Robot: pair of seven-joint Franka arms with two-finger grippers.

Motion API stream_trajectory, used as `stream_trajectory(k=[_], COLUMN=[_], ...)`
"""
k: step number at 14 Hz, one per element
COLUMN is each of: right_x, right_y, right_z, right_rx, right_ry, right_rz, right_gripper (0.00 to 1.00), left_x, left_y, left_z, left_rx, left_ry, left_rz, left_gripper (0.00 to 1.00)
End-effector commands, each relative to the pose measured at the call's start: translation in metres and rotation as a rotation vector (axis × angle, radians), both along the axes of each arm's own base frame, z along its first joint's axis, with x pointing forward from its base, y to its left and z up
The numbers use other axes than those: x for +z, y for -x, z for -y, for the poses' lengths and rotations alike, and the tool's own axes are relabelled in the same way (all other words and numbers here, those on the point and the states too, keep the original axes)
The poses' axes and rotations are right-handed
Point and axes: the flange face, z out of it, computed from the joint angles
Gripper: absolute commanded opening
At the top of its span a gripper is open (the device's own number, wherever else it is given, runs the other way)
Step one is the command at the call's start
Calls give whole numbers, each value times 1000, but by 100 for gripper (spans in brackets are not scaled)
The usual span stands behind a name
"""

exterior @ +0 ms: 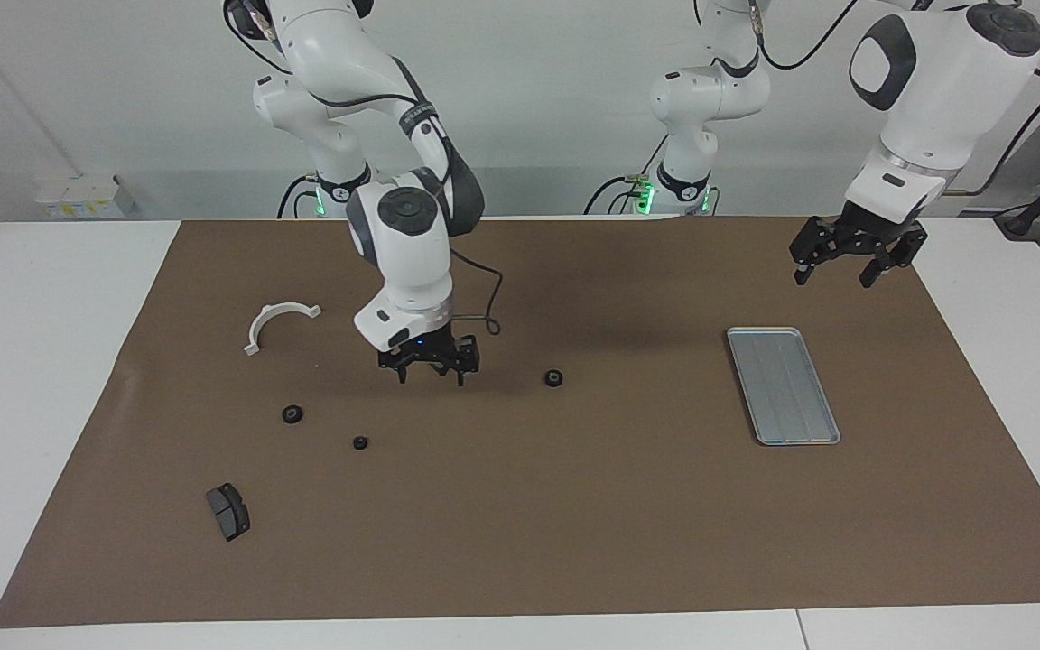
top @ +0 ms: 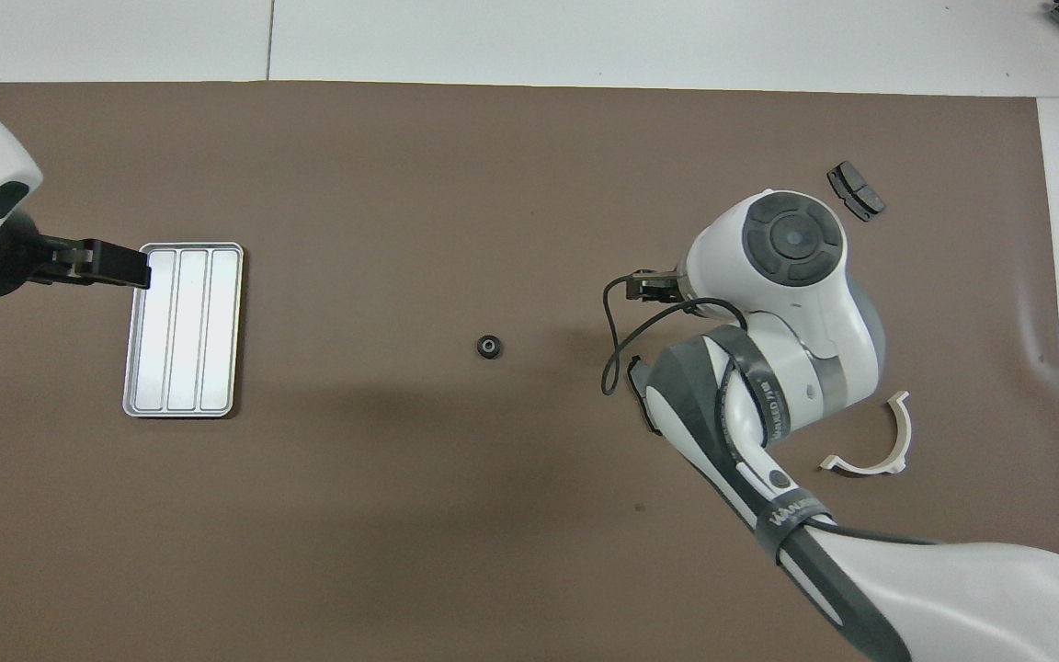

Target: Pick bearing gear from pile to tray

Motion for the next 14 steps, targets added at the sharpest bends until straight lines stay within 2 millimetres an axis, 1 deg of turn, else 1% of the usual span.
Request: stream_trajectory(k=[1,3,4,5,6,7,8,9,10,12,13,14], right_x=[-10,-15,-18,-23,-30,-41,-48,-54,-61,-79,-85,-86], right_y=[8,3,2,0,-1,-1,1,2,1,-2,-3,-4], right_z=[64,106,124,137,153,163,166,168,171,174,179,180], right_rx=[72,91,99,113,121,126,124,121,114,112,105,102], right_ry=[-43,-47,-45,-43,-40,-38,-37,-36,-36,-35,-34,-34], right_rz=[-25,-32,-36,-31,-17,-1,10,21,15,22,21,23], right_gripper=[100,100,100,100,100,100,100,100,100,100,100,100], left_x=[-40,-67,-76,-87,-105,-127,-148,-162,-169,-173,-182,-188], left_y=[-8,-12,-12,-12,-11,-10,-10,-7,-6,-4,-4,-3], left_z=[61,96,107,115,137,161,184,201,207,213,218,222], left_rx=[40,105,132,140,111,93,81,83,85,79,84,100], left_ry=[10,23,36,43,39,36,41,45,45,48,46,48], left_rz=[-30,-33,-14,-10,-29,-48,-47,-47,-51,-50,-58,-60], left_gripper=[100,100,100,100,100,100,100,100,100,100,100,100])
